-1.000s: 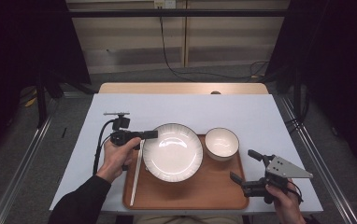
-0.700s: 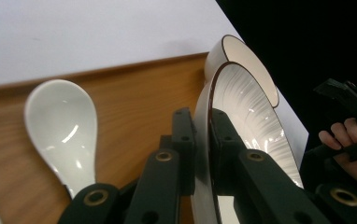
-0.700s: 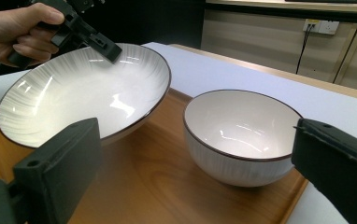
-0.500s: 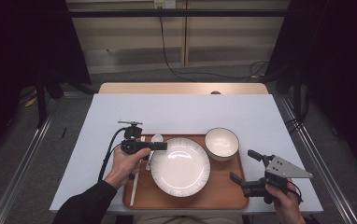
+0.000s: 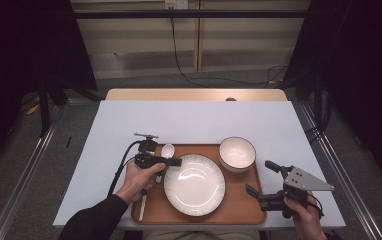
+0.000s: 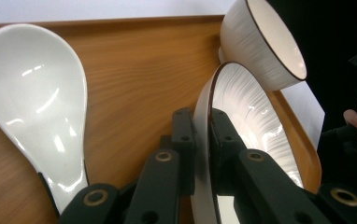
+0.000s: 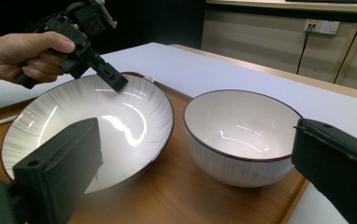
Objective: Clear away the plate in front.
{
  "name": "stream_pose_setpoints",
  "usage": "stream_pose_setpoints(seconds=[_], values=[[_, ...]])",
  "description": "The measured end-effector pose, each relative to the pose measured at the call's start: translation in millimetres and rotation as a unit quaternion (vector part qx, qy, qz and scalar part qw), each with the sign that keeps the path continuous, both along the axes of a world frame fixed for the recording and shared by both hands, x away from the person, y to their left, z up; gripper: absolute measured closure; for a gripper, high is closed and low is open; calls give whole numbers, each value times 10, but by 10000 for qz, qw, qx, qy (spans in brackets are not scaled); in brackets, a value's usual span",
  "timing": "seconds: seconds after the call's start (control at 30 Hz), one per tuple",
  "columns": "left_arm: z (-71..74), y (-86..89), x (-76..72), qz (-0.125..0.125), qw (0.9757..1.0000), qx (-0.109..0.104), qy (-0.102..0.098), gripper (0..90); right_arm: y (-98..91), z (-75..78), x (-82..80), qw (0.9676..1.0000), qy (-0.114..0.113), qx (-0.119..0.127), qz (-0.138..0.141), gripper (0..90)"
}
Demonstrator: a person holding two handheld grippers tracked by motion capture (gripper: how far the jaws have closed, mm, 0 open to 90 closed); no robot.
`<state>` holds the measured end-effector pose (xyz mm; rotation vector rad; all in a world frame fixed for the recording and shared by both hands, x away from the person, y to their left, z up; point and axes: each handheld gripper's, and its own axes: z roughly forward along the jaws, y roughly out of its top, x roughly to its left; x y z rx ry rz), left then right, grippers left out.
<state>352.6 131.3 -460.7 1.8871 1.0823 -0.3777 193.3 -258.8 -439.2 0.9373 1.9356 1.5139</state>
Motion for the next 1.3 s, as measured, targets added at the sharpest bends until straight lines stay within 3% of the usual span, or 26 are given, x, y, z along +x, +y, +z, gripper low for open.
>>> stream_pose_setpoints(seconds=[0.17,0.33,0.4,0.47,0.6,0.67,1.03,1.07,1.13,1.2,1.23,1.3], values=[[-27,-19,-6,-41,9996,249,-129,844,2,-3,4,10000,-1,1,-6,17],[-21,-29,10,-157,9990,338,-230,846,3,-2,4,10000,-2,3,-6,17],[-45,-45,10,-200,9980,509,-329,851,10,-4,4,10000,19,-14,-23,17],[-56,-49,24,-201,9984,452,-289,851,19,-5,5,10000,23,-24,13,17],[-75,-53,33,-250,9976,537,-349,847,15,-4,4,10000,30,-20,-1,17],[-98,-71,31,-205,9962,730,-419,842,12,-4,5,10000,42,-30,6,17],[-86,-94,0,-327,9934,812,-745,829,15,-3,4,10000,19,-22,-4,17],[-78,-97,-3,-356,9936,785,-737,800,12,-3,6,10000,15,-33,4,17],[-53,-107,-24,-405,9910,843,-956,735,11,-3,6,10000,18,-33,-6,17],[-24,-118,-42,-434,9906,761,-1047,651,11,-3,6,10000,0,-33,10,17],[-14,-128,-56,-397,9892,782,-1174,601,11,-2,5,10000,2,-32,11,17],[9,-141,-69,-381,9869,968,-1235,447,11,-3,6,10000,-1,-31,6,17]])
